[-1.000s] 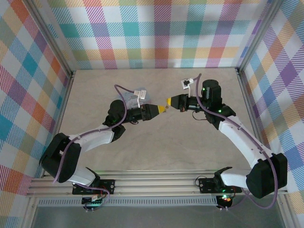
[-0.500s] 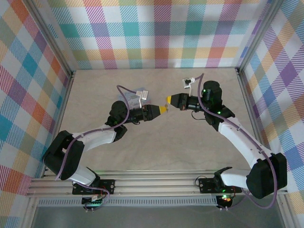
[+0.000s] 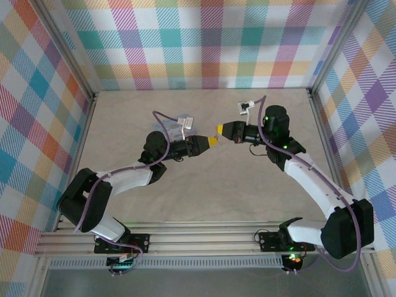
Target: Unlock the padlock with the key
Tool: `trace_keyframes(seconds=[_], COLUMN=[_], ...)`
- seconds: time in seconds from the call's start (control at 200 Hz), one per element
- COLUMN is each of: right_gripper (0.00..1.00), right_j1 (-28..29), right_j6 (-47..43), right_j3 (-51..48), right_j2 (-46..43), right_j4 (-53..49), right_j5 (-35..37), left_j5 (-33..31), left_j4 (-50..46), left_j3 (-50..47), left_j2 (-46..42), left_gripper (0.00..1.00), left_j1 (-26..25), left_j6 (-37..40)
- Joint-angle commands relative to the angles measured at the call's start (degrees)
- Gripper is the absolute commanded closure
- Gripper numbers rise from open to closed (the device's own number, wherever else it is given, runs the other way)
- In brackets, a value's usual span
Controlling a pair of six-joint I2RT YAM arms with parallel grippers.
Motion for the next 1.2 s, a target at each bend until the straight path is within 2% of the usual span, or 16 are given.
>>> trace_keyframes(seconds=[0.0, 0.12, 0.385, 0.5, 0.575, 0.62, 0.79, 0.88, 0.985, 1.12, 1.195], right_gripper=[1.0, 1.0, 1.0, 1.0, 1.0, 1.0, 1.0, 0.8, 0.64, 0.51, 0.47], right_j1=[0.0, 0.0, 0.0, 0.0, 0.0, 0.0, 0.0, 0.0, 0.0, 0.0, 0.0], right_j6=[0.5, 0.5, 0.7, 0.7, 0.6, 0.6, 0.2, -0.8, -2.6, -6.0, -7.0], right_j3=[-1.1, -1.2, -1.5, -1.7, -1.8, -1.8, -1.8, -1.2, 0.1, 3.2, 5.4], right_j2=[-1.5, -1.7, -2.0, -2.0, -1.9, -1.9, -1.8, -1.9, -2.3, -1.5, 0.1], right_j4=[2.5, 2.6, 2.8, 2.9, 2.9, 2.8, 1.9, 0.0, -3.8, -10.5, -15.2], right_j5=[-1.4, -1.6, -1.6, -1.6, -1.5, -1.5, -1.0, -0.2, 1.7, 5.4, 8.5], left_j5=[-0.7, -1.3, -1.2, -1.2, -0.9, -0.8, -1.0, -1.4, -1.6, -2.7, -3.9], left_j4=[3.9, 4.4, 6.0, 6.0, 6.2, 6.4, 2.4, -2.9, -8.3, -18.2, -27.1], left_j3=[1.8, 1.9, 2.5, 2.6, 2.4, 2.4, 1.3, 0.7, -0.4, -1.4, -1.3], left_j2=[0.3, 0.8, 1.9, 1.8, 1.7, 1.5, -0.6, -2.4, -4.4, -8.4, -11.1], left_gripper=[0.63, 0.63, 0.73, 0.81, 0.9, 1.0, 1.0, 1.0, 1.0, 1.0, 1.0], left_j1=[-0.6, -0.6, -0.6, -0.6, -0.6, -0.6, -0.5, -0.1, 1.1, 3.4, 5.1], left_j6=[-0.5, -0.9, -2.0, -2.0, -2.0, -1.8, 1.9, 4.7, 7.4, 12.4, 16.4])
